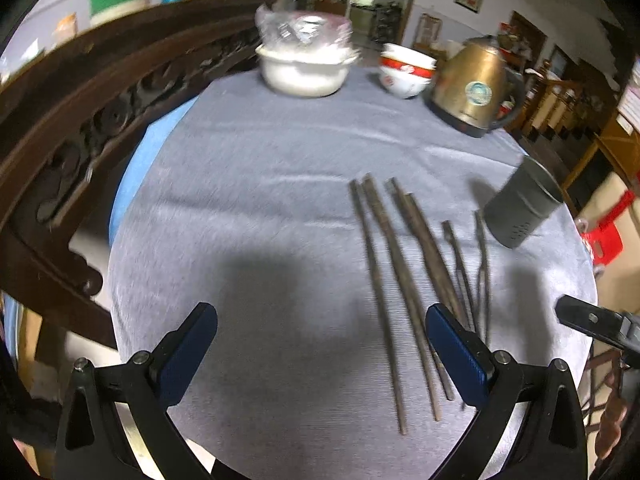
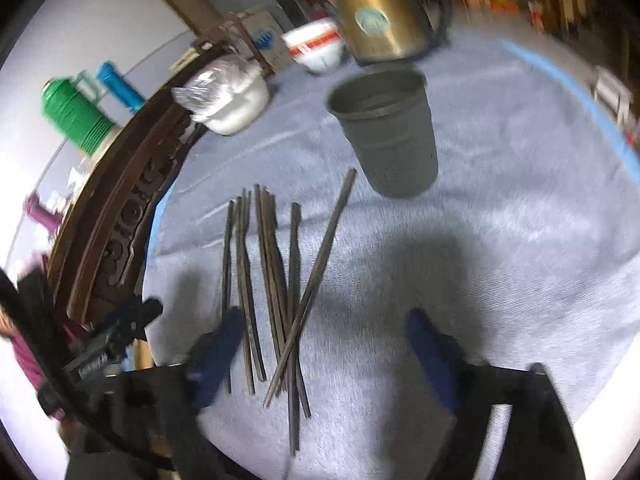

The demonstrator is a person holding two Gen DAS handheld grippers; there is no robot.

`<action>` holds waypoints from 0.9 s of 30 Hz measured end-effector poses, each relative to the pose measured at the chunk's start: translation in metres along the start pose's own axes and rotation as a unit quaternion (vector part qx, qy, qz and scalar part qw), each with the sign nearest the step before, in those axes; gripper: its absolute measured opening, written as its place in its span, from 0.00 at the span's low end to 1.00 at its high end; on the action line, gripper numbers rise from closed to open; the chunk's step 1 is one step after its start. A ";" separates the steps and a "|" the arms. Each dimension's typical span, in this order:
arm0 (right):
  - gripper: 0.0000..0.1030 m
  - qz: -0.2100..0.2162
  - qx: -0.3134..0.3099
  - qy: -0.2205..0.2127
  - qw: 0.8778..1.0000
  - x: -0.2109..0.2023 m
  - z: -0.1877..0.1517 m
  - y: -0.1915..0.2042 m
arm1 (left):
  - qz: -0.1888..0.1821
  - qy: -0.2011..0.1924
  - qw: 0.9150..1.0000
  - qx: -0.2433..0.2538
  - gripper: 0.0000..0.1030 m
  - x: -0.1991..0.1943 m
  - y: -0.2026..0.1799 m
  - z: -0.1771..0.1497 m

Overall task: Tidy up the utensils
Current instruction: 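Lower the right gripper onto one chopstick and close on it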

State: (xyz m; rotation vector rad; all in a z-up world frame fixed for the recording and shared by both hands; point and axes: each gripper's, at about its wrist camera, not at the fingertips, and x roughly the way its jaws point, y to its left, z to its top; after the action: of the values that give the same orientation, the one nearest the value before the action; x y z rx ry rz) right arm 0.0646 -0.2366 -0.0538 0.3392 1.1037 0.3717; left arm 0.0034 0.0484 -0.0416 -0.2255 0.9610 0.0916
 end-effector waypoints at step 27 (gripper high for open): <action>0.07 -0.075 -0.069 0.139 0.985 0.081 0.039 0.012 | -0.001 0.149 0.988 -0.043 0.74 0.083 -0.019 0.046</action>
State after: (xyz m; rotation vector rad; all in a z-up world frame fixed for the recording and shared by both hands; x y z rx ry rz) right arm 0.1311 -0.1927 -0.0972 0.0800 1.3596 0.3669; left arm 0.0907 0.0384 -0.0815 -0.3252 1.2552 0.0988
